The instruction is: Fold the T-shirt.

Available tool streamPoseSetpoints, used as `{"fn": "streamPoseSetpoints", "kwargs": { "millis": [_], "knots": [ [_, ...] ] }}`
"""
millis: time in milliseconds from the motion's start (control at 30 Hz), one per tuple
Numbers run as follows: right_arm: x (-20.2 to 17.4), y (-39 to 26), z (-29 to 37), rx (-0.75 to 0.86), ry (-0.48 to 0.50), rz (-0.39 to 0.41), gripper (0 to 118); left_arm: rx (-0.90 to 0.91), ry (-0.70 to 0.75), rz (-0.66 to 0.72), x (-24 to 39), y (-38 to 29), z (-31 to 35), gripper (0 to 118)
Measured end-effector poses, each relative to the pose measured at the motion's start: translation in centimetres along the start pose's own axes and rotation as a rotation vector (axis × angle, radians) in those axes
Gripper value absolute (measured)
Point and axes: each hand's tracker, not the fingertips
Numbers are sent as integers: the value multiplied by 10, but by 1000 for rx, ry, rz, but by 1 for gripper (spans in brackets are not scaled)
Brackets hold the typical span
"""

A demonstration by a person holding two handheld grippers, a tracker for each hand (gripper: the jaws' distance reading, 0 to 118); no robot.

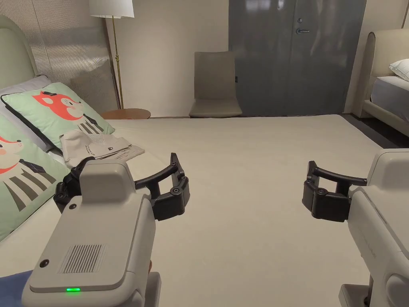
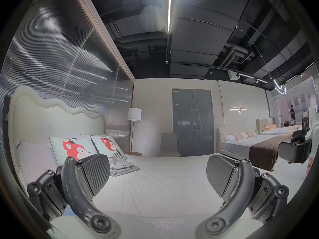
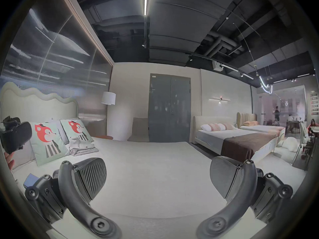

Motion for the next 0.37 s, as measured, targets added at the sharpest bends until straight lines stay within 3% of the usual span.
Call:
{"fn": "streamPoseSetpoints", "kwargs": {
  "millis": [367],
  "knots": [
    [-1,2,2,15,6,-1,118,-6,-10,9,-1,1,1,111]
  ]
}}
